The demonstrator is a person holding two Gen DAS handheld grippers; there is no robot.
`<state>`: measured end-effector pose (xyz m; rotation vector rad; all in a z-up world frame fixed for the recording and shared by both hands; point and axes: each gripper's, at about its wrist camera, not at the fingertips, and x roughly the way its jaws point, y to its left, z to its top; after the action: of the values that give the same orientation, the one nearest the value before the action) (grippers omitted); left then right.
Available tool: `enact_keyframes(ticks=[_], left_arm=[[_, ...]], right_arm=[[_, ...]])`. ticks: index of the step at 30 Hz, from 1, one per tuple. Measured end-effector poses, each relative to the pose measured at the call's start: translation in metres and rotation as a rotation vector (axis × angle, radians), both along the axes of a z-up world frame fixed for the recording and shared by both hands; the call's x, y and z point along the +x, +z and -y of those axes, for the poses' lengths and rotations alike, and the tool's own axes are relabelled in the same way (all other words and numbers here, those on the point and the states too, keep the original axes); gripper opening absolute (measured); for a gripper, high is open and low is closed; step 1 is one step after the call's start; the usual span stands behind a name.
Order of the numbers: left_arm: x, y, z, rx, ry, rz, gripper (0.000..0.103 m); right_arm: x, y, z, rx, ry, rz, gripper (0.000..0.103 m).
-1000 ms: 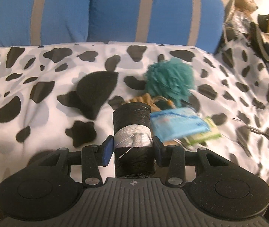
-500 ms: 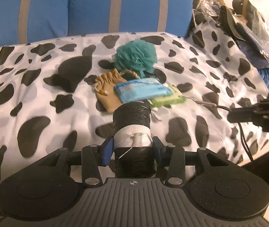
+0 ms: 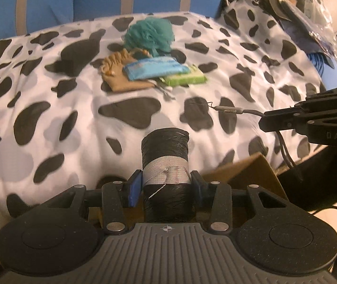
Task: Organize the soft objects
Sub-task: 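Carry the black roll and grey cable into the cardboard box with both tools, then open both tools to release the roll and cable inside the box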
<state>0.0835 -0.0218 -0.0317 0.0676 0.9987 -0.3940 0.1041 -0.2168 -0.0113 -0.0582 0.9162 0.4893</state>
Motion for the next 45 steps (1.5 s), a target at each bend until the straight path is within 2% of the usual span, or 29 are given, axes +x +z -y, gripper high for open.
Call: enact_keyframes(ticks=[5, 13, 19, 28, 30, 31, 32, 33, 35, 37, 45], left_arm=[[-0.015, -0.003, 0.0, 0.012, 0.007, -0.044, 0.042], [-0.03, -0.012, 0.0, 0.065, 0.015, -0.129, 0.042], [-0.033, -0.014, 0.0, 0.085, 0.014, -0.146, 0.042], [-0.033, -0.017, 0.003, 0.089, -0.001, -0.165, 0.044], [-0.03, -0.02, 0.005, 0.121, 0.009, -0.176, 0.044], [-0.029, -0.022, 0.005, 0.136, 0.018, -0.182, 0.046], [-0.028, -0.023, 0.004, 0.142, 0.028, -0.19, 0.05], [-0.027, -0.024, 0.003, 0.145, 0.038, -0.196, 0.051], [-0.025, -0.025, 0.0, 0.147, 0.058, -0.202, 0.06], [-0.024, -0.025, -0.001, 0.149, 0.072, -0.201, 0.063], [-0.023, -0.025, -0.002, 0.151, 0.078, -0.205, 0.063]], right_arm=[[-0.018, -0.003, -0.005, -0.012, 0.024, -0.031, 0.007], [-0.04, -0.017, -0.018, -0.083, 0.101, -0.148, 0.007], [-0.045, -0.027, -0.026, -0.128, 0.14, -0.204, 0.007], [-0.045, -0.03, -0.03, -0.123, 0.168, -0.229, 0.008], [-0.045, -0.031, -0.033, -0.134, 0.175, -0.227, 0.028], [-0.045, -0.031, -0.034, -0.145, 0.175, -0.22, 0.061], [-0.046, -0.03, -0.035, -0.155, 0.174, -0.205, 0.086], [-0.046, -0.029, -0.036, -0.158, 0.174, -0.19, 0.091], [-0.046, -0.027, -0.035, -0.149, 0.172, -0.185, 0.093], [-0.043, -0.028, -0.033, -0.159, 0.152, -0.19, 0.096], [-0.039, -0.032, -0.03, -0.189, 0.108, -0.204, 0.1]])
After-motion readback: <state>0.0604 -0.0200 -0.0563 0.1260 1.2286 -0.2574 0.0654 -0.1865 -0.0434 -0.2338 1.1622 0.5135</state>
